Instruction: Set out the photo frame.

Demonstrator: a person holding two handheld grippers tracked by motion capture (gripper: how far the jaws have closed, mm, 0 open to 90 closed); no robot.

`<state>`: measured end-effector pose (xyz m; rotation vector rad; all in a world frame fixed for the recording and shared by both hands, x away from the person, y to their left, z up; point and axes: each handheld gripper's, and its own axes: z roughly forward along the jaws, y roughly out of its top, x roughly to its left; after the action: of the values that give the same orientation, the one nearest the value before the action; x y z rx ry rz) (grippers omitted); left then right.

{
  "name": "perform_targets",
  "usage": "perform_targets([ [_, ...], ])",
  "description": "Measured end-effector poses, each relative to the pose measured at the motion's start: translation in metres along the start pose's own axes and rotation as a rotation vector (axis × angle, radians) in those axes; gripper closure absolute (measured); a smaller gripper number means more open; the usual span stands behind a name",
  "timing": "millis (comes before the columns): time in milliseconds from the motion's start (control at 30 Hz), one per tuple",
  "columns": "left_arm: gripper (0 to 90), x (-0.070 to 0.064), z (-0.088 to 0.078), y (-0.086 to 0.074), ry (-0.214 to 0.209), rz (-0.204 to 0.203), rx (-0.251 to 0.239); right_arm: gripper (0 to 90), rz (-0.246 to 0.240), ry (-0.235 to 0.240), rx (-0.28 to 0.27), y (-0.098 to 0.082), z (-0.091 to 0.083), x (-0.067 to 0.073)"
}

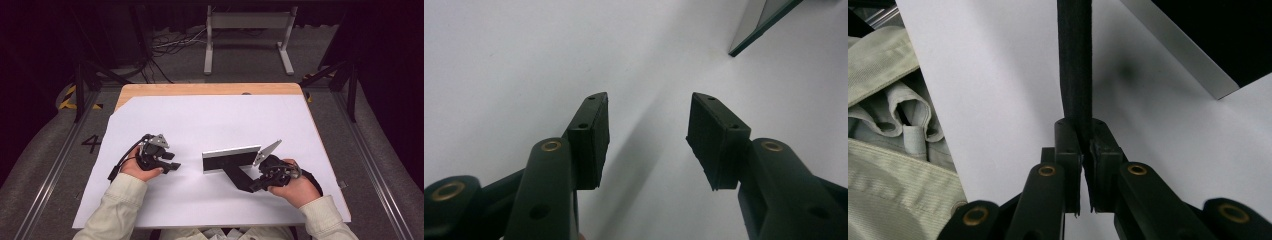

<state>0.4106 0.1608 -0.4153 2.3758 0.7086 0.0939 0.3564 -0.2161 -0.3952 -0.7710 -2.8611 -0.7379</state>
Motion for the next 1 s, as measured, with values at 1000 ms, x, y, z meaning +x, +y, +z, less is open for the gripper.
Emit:
perform_targets([
  [1000,51.7,-0.002,0.002,0.001,-0.005,0.008,0.002,81.0,0.014,-0.028,-0.01,-0.002,-0.011,0.003],
])
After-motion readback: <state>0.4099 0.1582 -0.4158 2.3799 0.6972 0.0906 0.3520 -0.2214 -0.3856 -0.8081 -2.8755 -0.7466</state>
